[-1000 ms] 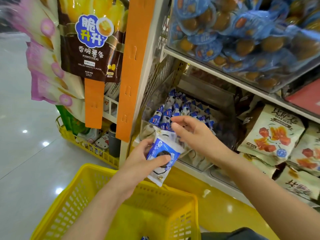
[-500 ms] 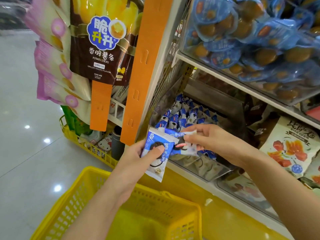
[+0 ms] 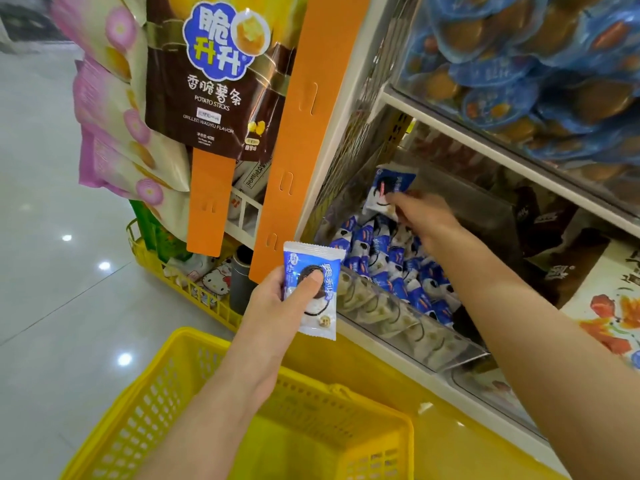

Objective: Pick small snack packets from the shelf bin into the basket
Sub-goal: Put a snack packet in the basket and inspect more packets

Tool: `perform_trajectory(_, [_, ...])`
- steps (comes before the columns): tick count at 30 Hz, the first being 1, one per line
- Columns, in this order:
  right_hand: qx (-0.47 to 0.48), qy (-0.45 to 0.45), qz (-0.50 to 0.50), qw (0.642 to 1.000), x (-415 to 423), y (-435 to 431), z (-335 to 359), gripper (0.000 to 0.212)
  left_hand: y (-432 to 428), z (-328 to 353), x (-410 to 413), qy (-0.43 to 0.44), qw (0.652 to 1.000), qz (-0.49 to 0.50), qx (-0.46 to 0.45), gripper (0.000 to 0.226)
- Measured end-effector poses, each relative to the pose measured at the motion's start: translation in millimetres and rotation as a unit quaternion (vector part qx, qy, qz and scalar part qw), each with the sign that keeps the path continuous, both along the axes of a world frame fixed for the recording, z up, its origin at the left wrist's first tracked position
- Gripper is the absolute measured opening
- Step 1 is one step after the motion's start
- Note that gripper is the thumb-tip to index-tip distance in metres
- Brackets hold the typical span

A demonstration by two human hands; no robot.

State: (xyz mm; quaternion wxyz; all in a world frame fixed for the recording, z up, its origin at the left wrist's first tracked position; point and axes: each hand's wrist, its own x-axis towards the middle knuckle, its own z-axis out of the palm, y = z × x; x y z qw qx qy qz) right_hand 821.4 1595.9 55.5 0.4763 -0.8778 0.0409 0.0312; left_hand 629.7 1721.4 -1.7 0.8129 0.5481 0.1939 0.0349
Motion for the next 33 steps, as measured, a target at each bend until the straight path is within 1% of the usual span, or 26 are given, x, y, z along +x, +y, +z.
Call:
perform_trajectory(1, [-0.017, -0.013, -0.003, 1.000, 10, 6, -6, 0.021, 0, -1, 1, 0.002, 1.000, 0.001, -0.002, 0.014])
perform_trajectory(3, [-0.086, -0.019, 0.010, 0.996, 26, 13, -18, 0.039, 1, -2, 3, 0.006, 1.000, 0.001, -0.001, 0.016])
perform_trajectory(5, [-0.144, -0.003, 0.033, 0.989, 35, 17, -26, 0.046, 4, -3, 5, 0.008, 1.000, 0.002, 0.002, 0.019])
perform_trajectory(7, [-0.157, 0.020, 0.055, 0.986, 41, 19, -30, 0.040, 6, -3, 8, 0.011, 1.000, 0.007, 0.003, 0.020])
perform_trajectory(9, [-0.159, 0.022, 0.076, 0.984, 44, 19, -30, 0.023, 7, -4, 10, 0.012, 1.000, 0.011, 0.000, 0.019])
perform_trajectory(10, [-0.155, 0.019, 0.085, 0.984, 45, 18, -30, 0.020, 8, -4, 11, 0.012, 1.000, 0.011, 0.000, 0.018])
perform_trajectory(14, [-0.156, 0.032, 0.117, 0.980, 48, 19, -31, 0.029, 9, -5, 14, 0.014, 1.000, 0.013, 0.002, 0.019])
perform_trajectory(16, [-0.202, 0.027, 0.127, 0.971, 48, 23, -33, 0.030, 10, -6, 14, 0.017, 1.000, 0.014, 0.006, 0.020])
perform_trajectory(18, [-0.257, 0.009, 0.142, 0.956, 45, 26, -34, 0.027, 9, -7, 15, 0.019, 1.000, 0.012, 0.007, 0.019])
perform_trajectory(20, [-0.276, 0.006, 0.147, 0.950, 43, 27, -33, 0.028, 9, -8, 15, 0.019, 1.000, 0.010, 0.006, 0.017])
perform_trajectory(22, [-0.257, 0.011, 0.142, 0.956, 40, 26, -31, 0.033, 8, -8, 16, 0.018, 1.000, 0.010, 0.004, 0.016])
perform_trajectory(24, [-0.210, -0.019, 0.128, 0.969, 33, 24, -27, 0.036, 7, -7, 18, 0.019, 1.000, 0.015, -0.008, 0.012])
perform_trajectory(25, [-0.186, -0.053, 0.124, 0.973, 25, 23, -25, 0.034, 7, -6, 18, 0.018, 1.000, 0.019, -0.017, 0.010])
perform_trajectory(26, [-0.161, -0.097, 0.125, 0.974, 14, 22, -22, 0.027, 7, -6, 18, 0.017, 0.999, 0.022, -0.026, 0.010])
perform_trajectory(28, [-0.101, -0.178, 0.142, 0.968, -18, 18, -16, 0.013, 7, -5, 17, 0.012, 0.999, 0.026, -0.032, 0.012])
perform_trajectory(29, [-0.071, -0.199, 0.156, 0.965, -36, 16, -15, 0.010, 7, -5, 17, 0.009, 0.999, 0.024, -0.029, 0.013])
perform_trajectory(31, [-0.036, -0.201, 0.187, 0.961, -70, 11, -15, 0.010, 5, -4, 14, 0.003, 1.000, 0.012, -0.020, 0.015])
perform_trajectory(33, [-0.030, -0.180, 0.217, 0.959, -98, 7, -18, 0.013, 1, -4, 10, -0.005, 1.000, -0.005, -0.002, 0.018])
